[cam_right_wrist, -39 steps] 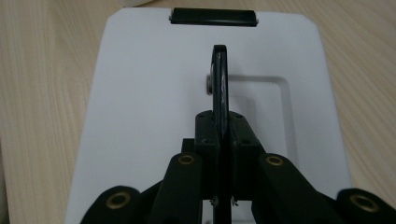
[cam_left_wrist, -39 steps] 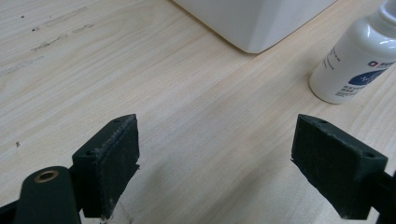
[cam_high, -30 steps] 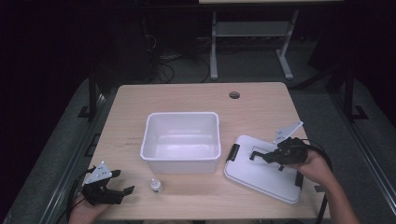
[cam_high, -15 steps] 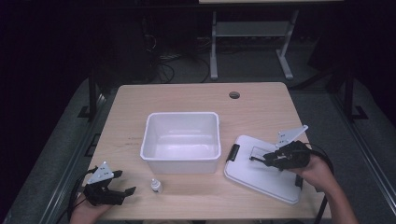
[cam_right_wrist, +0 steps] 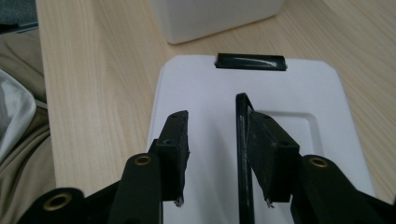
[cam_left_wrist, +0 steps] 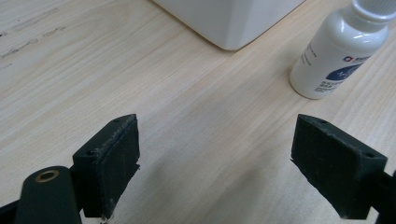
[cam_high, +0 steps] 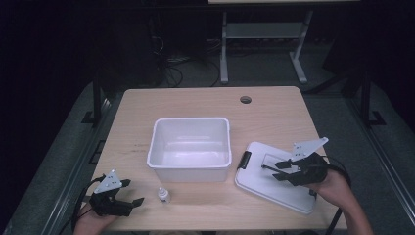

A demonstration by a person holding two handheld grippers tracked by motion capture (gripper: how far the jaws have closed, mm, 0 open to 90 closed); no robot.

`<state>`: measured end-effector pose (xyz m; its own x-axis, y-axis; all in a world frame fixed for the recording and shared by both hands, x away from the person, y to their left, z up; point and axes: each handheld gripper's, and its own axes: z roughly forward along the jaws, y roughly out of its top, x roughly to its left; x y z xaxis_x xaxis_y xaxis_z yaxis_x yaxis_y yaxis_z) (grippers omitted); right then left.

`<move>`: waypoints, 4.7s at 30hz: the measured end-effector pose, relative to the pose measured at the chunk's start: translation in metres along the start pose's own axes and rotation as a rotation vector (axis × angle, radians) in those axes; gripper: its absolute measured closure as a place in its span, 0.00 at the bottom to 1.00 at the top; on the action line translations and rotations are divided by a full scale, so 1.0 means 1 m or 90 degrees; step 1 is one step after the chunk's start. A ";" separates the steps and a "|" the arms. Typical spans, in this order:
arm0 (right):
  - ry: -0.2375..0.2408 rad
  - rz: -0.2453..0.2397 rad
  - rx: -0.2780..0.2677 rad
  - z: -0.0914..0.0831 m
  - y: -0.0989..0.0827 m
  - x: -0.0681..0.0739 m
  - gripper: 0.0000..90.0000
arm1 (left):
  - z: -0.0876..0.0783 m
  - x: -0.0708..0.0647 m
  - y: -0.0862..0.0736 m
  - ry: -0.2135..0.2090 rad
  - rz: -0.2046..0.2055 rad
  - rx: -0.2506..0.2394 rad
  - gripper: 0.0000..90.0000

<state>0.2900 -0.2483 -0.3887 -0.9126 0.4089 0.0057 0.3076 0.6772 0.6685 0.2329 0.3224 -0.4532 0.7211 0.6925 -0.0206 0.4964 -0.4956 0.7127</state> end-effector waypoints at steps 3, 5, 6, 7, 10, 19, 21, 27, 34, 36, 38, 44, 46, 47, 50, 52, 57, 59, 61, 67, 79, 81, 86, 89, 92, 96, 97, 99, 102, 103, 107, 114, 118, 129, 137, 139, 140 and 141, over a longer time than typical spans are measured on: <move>0.000 -0.002 -0.005 0.001 0.001 0.003 0.61 | 0.000 0.000 0.001 -0.002 0.003 0.004 0.17; 0.002 -0.009 -0.003 0.002 0.002 0.007 0.59 | 0.001 -0.001 0.002 -0.003 0.004 0.006 0.17; 0.002 -0.014 -0.004 0.003 0.003 0.010 0.58 | 0.002 -0.001 0.002 -0.004 0.006 0.008 0.17; 0.002 -0.018 -0.001 0.005 0.003 0.012 0.57 | 0.002 -0.002 0.003 -0.005 0.007 0.008 0.17; 0.005 -0.021 0.001 0.010 0.002 0.016 0.53 | 0.001 -0.003 0.006 -0.007 0.016 0.012 0.17; 0.017 -0.025 0.006 0.022 -0.001 0.027 0.45 | -0.001 -0.010 0.011 -0.021 0.033 0.022 0.18; 0.013 -0.031 0.007 0.024 -0.001 0.031 0.43 | -0.001 -0.013 0.012 -0.029 0.040 0.027 0.18; 0.007 -0.027 -0.002 0.026 -0.003 0.035 0.40 | -0.003 -0.019 0.018 -0.059 0.064 0.033 0.23; 0.014 -0.015 0.000 0.030 -0.007 0.036 0.37 | -0.003 -0.029 0.031 -0.098 0.110 0.054 0.32; 0.015 -0.019 0.002 0.032 -0.008 0.037 0.37 | -0.002 -0.029 0.034 -0.106 0.117 0.056 0.34; 0.016 -0.019 0.003 0.033 -0.008 0.038 0.37 | -0.002 -0.030 0.036 -0.110 0.123 0.058 0.35; 0.015 -0.019 -0.002 0.032 -0.008 0.040 0.37 | 0.001 -0.033 0.044 -0.130 0.152 0.071 0.43; 0.014 -0.020 -0.003 0.032 -0.008 0.040 0.37 | 0.002 -0.033 0.046 -0.133 0.157 0.076 0.44; 0.015 -0.020 -0.004 0.031 -0.008 0.040 0.37 | 0.003 -0.034 0.047 -0.136 0.156 0.075 0.45; 0.017 -0.022 -0.005 0.031 -0.008 0.041 0.37 | 0.007 -0.035 0.053 -0.142 0.166 0.079 0.47; 0.017 -0.020 -0.005 0.031 -0.009 0.041 0.37 | 0.009 -0.035 0.055 -0.145 0.172 0.082 0.48; 0.015 -0.025 -0.010 0.029 -0.009 0.040 0.36 | 0.015 -0.038 0.064 -0.160 0.188 0.093 0.51; 0.016 -0.024 -0.010 0.029 -0.009 0.040 0.36 | 0.017 -0.039 0.066 -0.166 0.193 0.097 0.51; 0.016 -0.025 -0.010 0.029 -0.009 0.040 0.36 | 0.020 -0.039 0.068 -0.171 0.194 0.102 0.52; 0.015 -0.026 -0.009 0.029 -0.009 0.041 0.36 | 0.026 -0.041 0.073 -0.180 0.205 0.116 0.54; 0.017 -0.032 -0.009 0.030 -0.008 0.041 0.36 | 0.033 -0.043 0.078 -0.185 0.230 0.140 0.60; 0.018 -0.032 -0.010 0.030 -0.008 0.041 0.36 | 0.034 -0.044 0.078 -0.187 0.234 0.141 0.62; 0.020 -0.027 -0.009 0.030 -0.008 0.041 0.36 | 0.036 -0.046 0.079 -0.190 0.243 0.145 0.65; 0.020 -0.026 -0.009 0.030 -0.008 0.041 0.36 | 0.037 -0.048 0.081 -0.191 0.250 0.154 0.66; 0.018 -0.027 -0.010 0.029 -0.008 0.041 0.36 | 0.037 -0.050 0.082 -0.190 0.256 0.159 0.66; 0.018 -0.026 -0.013 0.028 -0.009 0.041 0.36 | 0.035 -0.052 0.082 -0.193 0.259 0.158 0.67; 0.017 -0.026 -0.014 0.027 -0.008 0.041 0.36 | 0.034 -0.053 0.082 -0.194 0.262 0.159 0.67; 0.015 -0.028 -0.015 0.027 -0.008 0.041 0.36 | 0.032 -0.053 0.082 -0.197 0.261 0.154 0.67; 0.016 -0.027 -0.016 0.026 -0.008 0.041 0.36 | 0.028 -0.054 0.086 -0.195 0.266 0.155 0.67; 0.016 -0.027 -0.016 0.026 -0.008 0.041 0.36 | 0.028 -0.054 0.086 -0.195 0.266 0.155 0.67; 0.016 -0.026 -0.016 0.025 -0.007 0.042 0.36 | 0.020 -0.054 0.090 -0.196 0.273 0.151 0.67; 0.013 -0.025 -0.020 0.024 -0.007 0.042 0.36 | 0.007 -0.055 0.096 -0.194 0.281 0.139 0.67; 0.013 -0.026 -0.020 0.024 -0.006 0.042 0.35 | 0.001 -0.057 0.100 -0.192 0.284 0.136 0.67; 0.016 -0.028 -0.021 0.026 -0.004 0.042 0.35 | -0.017 -0.052 0.109 -0.188 0.288 0.135 0.67; 0.023 -0.020 -0.017 0.027 -0.004 0.041 0.35 | -0.024 -0.050 0.116 -0.187 0.287 0.135 0.67; 0.021 -0.020 -0.016 0.027 -0.005 0.040 0.35 | -0.025 -0.050 0.118 -0.192 0.285 0.137 0.67; 0.021 -0.020 -0.016 0.026 -0.006 0.040 0.35 | -0.025 -0.050 0.119 -0.196 0.287 0.138 0.67; 0.020 -0.020 -0.017 0.026 -0.006 0.040 0.35 | -0.025 -0.050 0.119 -0.197 0.288 0.140 0.67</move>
<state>0.2581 -0.2204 -0.4117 -0.9297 0.3683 0.0081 0.2722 0.6720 0.6887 0.2439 0.2421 -0.3495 0.9756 0.2180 0.0252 0.1708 -0.8264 0.5366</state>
